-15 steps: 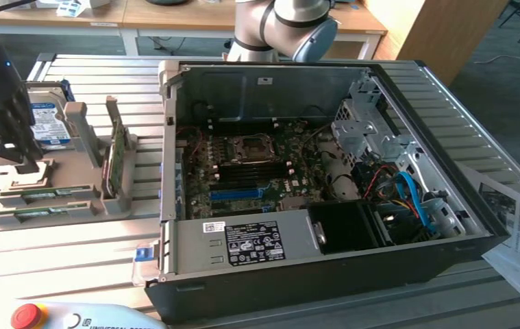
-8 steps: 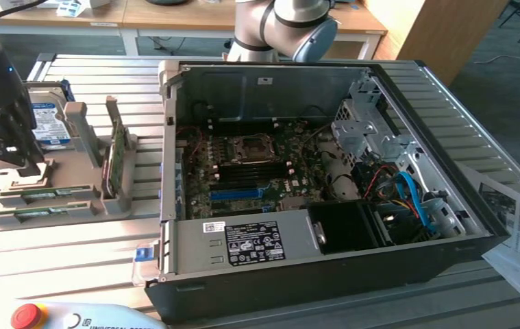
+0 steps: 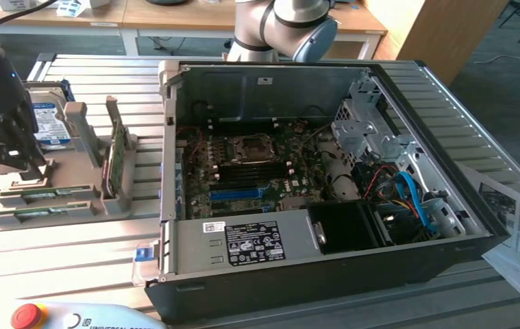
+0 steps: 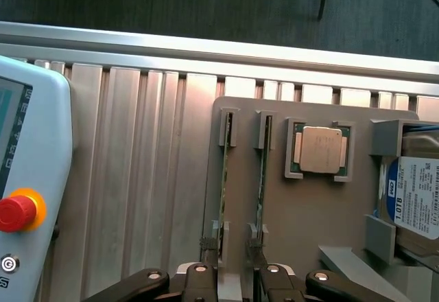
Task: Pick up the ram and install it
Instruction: 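Pick up the ram and move it above insertion slot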
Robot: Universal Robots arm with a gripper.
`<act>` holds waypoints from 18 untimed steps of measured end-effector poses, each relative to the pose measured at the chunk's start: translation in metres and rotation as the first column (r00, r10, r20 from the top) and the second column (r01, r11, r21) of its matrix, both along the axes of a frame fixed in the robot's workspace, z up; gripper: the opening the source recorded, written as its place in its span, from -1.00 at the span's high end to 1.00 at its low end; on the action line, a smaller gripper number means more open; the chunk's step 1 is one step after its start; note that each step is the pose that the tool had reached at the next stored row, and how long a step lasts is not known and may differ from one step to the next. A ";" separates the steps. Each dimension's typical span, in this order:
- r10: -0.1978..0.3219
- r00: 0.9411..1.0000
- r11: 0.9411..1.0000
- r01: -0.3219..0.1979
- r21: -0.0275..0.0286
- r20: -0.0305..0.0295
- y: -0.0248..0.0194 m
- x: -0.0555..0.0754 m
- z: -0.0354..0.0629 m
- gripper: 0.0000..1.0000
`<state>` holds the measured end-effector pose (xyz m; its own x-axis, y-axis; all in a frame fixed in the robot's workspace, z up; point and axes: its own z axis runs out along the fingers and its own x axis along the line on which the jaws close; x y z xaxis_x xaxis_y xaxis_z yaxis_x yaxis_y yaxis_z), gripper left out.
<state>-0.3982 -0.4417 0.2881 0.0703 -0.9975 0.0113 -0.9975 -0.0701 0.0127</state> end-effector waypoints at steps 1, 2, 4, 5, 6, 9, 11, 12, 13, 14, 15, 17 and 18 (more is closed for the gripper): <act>0.000 1.000 1.000 0.000 0.000 0.000 0.0000 0.000 -0.0010 0.40; 0.000 1.000 1.000 0.000 0.000 0.000 0.0000 0.000 -0.0019 0.40; 0.000 1.000 1.000 0.000 0.000 0.000 0.0000 0.000 -0.0039 0.40; 0.000 1.000 1.000 0.000 0.000 0.000 0.0000 0.000 -0.0049 0.40; 0.000 1.000 1.000 0.000 0.000 0.000 0.0000 0.000 -0.0058 0.40; 0.000 1.000 1.000 0.000 0.000 0.000 0.0000 -0.001 -0.0085 0.40; 0.000 1.000 1.000 0.000 0.000 0.000 0.0000 -0.001 -0.0104 0.40; 0.000 1.000 1.000 0.000 0.000 0.000 0.0000 -0.001 -0.0113 0.40; 0.000 1.000 1.000 0.000 0.000 0.000 0.0000 -0.001 -0.0122 0.40; 0.000 1.000 1.000 0.000 0.000 0.000 0.0000 -0.001 -0.0131 0.40; 0.000 1.000 1.000 0.000 0.000 0.000 0.0000 -0.001 -0.0140 0.40; 0.000 1.000 1.000 0.000 0.000 0.000 0.0000 -0.001 -0.0159 0.40; 0.000 1.000 1.000 0.000 0.000 0.000 0.0000 -0.001 -0.0169 0.40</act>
